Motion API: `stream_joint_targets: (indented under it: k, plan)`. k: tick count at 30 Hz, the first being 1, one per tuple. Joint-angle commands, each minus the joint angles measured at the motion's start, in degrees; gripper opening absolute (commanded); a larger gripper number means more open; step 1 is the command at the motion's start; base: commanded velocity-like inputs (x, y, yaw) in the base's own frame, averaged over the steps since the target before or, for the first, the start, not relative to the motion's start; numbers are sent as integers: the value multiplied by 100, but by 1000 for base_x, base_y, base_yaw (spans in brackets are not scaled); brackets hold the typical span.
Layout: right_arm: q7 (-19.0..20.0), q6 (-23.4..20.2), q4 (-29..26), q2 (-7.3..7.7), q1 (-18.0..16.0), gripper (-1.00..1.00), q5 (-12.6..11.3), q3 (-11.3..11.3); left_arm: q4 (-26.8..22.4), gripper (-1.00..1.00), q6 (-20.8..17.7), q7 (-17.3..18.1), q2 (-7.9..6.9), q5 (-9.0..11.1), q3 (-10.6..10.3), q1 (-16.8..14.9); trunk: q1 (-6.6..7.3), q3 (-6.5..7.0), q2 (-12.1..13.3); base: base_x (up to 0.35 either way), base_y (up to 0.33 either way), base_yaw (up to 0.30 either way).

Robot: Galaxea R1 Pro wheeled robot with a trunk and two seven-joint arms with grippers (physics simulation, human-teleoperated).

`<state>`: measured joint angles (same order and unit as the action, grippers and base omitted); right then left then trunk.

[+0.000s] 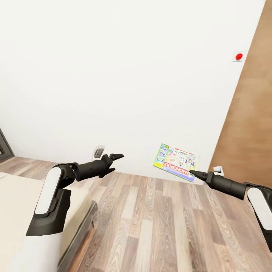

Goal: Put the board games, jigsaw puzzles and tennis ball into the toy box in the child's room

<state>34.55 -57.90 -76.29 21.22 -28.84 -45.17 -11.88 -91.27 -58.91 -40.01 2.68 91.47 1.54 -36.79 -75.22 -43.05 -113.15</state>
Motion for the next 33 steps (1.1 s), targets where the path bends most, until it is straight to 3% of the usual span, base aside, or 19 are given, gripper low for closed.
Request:
stream_joint_targets:
  k: [1, 22, 33]
  plan:
    - [34, -37, 1, 0, -7, -100, -9, -7, -5, 100, -24, -60, 5, 52, 13, -4, 23, 13, 39, 0, 0, -287]
    - [34, -37, 0, 9, -8, -100, -9, -13, 3, 100, -24, -73, 5, 39, 13, -4, 485, 390, 881, 0, 0, -287]
    - [34, -37, 0, 112, -8, -100, -9, -9, 4, 100, -24, -77, 5, 38, 13, -4, 726, 587, 1322, 0, 0, -287]
